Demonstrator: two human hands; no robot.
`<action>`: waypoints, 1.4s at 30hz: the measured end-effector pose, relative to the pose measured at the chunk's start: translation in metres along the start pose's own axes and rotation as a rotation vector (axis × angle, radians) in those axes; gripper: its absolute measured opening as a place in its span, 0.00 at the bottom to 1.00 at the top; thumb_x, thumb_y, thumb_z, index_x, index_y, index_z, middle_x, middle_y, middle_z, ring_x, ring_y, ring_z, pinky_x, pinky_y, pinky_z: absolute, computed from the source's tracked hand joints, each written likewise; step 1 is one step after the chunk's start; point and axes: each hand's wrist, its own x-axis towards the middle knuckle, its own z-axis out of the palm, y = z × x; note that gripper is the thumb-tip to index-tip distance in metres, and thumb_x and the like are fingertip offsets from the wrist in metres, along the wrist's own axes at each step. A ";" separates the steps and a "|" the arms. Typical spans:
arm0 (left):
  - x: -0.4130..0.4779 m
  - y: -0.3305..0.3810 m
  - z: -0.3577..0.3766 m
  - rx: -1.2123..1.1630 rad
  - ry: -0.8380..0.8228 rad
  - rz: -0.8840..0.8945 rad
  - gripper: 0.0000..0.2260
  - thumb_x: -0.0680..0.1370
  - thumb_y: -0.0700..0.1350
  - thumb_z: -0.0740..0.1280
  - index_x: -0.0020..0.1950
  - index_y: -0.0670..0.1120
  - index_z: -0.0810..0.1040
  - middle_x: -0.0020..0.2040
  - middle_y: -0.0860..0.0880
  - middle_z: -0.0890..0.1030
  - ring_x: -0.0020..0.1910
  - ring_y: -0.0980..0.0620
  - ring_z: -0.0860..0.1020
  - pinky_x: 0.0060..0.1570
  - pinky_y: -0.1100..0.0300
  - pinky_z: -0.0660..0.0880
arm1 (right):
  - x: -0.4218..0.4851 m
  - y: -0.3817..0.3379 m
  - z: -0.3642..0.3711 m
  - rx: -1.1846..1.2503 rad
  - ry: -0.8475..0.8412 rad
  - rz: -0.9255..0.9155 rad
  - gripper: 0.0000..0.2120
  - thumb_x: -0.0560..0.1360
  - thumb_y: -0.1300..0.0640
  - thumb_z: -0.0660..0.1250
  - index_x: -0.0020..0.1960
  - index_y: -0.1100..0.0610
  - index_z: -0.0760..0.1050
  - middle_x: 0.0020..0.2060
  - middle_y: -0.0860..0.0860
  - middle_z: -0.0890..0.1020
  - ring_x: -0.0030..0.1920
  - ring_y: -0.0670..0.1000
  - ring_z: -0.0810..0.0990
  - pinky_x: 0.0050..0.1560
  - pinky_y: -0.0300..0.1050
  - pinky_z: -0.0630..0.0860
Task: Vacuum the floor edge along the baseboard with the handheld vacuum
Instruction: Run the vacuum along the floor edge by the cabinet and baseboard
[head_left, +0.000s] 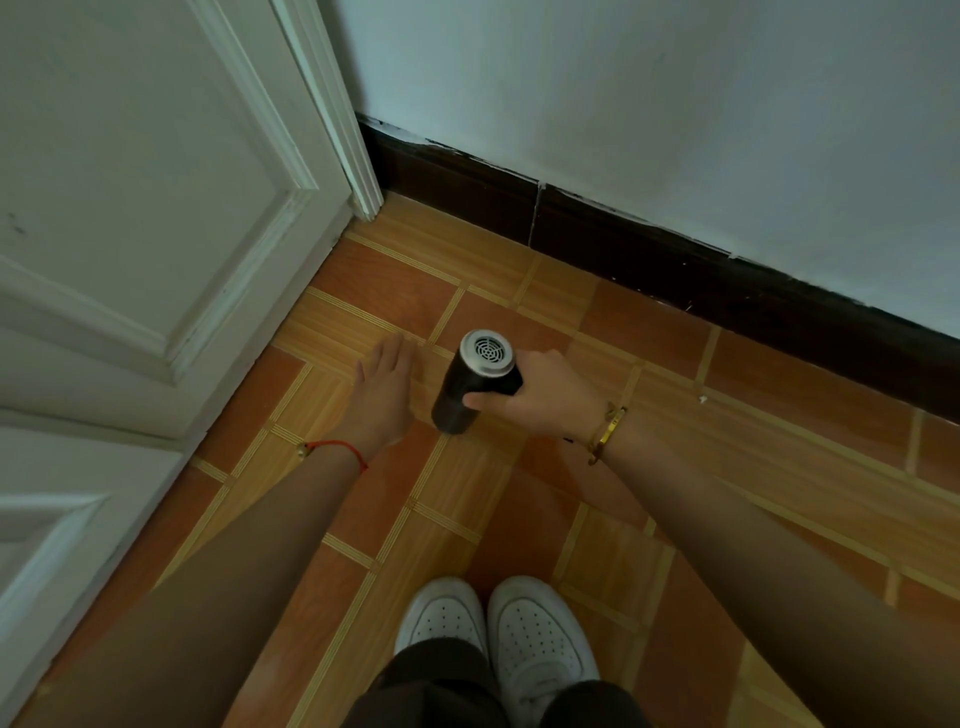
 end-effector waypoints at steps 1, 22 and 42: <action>-0.001 -0.001 -0.001 0.009 -0.001 -0.004 0.41 0.76 0.30 0.66 0.81 0.46 0.45 0.81 0.44 0.43 0.80 0.44 0.41 0.76 0.43 0.42 | -0.002 0.001 -0.001 0.016 0.036 0.005 0.25 0.72 0.39 0.69 0.63 0.52 0.74 0.45 0.44 0.78 0.45 0.45 0.77 0.39 0.34 0.71; -0.002 0.063 0.009 -0.060 -0.054 0.181 0.29 0.82 0.38 0.57 0.81 0.46 0.49 0.82 0.46 0.47 0.80 0.44 0.44 0.76 0.40 0.44 | -0.046 0.043 -0.035 -0.030 0.246 0.144 0.27 0.72 0.38 0.68 0.65 0.52 0.73 0.55 0.51 0.83 0.53 0.51 0.80 0.52 0.48 0.79; 0.022 0.106 0.033 0.061 -0.091 0.294 0.48 0.73 0.65 0.67 0.81 0.46 0.45 0.82 0.47 0.45 0.80 0.44 0.41 0.75 0.37 0.40 | -0.061 0.072 -0.045 0.042 0.524 0.315 0.34 0.72 0.34 0.66 0.70 0.53 0.69 0.58 0.52 0.82 0.58 0.55 0.80 0.53 0.54 0.80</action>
